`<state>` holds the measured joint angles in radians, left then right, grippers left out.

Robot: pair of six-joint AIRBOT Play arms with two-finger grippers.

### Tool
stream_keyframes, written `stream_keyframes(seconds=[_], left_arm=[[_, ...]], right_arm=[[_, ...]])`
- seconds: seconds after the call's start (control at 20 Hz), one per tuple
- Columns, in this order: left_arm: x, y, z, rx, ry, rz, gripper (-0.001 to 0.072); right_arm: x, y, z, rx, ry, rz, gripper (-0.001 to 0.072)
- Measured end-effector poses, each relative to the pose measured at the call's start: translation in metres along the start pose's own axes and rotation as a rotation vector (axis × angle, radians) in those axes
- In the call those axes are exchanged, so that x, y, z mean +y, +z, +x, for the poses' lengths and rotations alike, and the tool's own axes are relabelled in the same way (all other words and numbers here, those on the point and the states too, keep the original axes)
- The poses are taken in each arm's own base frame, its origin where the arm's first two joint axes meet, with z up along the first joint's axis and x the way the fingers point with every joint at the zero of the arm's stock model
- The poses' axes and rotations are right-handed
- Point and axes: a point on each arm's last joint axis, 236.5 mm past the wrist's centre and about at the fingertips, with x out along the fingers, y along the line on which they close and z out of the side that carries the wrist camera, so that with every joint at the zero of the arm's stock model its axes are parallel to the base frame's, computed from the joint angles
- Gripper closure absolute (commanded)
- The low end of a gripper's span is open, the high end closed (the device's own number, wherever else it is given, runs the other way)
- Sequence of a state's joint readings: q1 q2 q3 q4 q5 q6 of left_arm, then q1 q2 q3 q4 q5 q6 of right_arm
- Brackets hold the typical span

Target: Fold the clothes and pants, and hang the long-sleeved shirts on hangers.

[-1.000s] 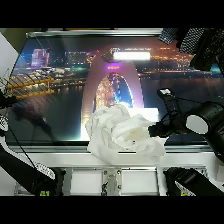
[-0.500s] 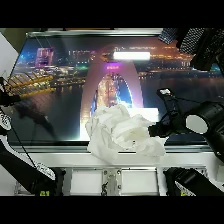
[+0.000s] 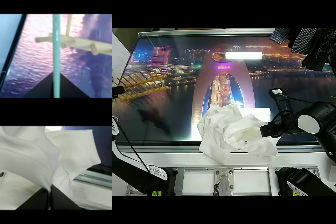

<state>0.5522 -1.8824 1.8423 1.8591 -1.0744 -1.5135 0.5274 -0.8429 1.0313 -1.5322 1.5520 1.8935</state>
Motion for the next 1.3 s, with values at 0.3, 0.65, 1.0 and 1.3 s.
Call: stream_keyframes(seconds=[0.3, 0.65, 1.0, 1.3], left_arm=[[-0.027, 0.026, -0.113, -0.125, -0.086, 0.063, 0.0696], [-0.183, -0.015, -0.283, -0.275, -0.6, 0.576, 0.0696], [-0.254, -0.111, -0.364, -0.209, -0.846, 1.044, 0.0699], [-0.265, -0.187, -0.381, -0.206, -0.937, 1.397, 0.0699]], right_arm=[[0.0, 0.0, 0.0, 0.0, 0.0, 0.0, 0.0692], [0.0, 0.0, 0.0, 0.0, 0.0, 0.0, 0.0692], [0.0, 0.0, 0.0, 0.0, 0.0, 0.0, 0.0692], [0.0, 0.0, 0.0, 0.001, 0.0, 0.0, 0.0692]])
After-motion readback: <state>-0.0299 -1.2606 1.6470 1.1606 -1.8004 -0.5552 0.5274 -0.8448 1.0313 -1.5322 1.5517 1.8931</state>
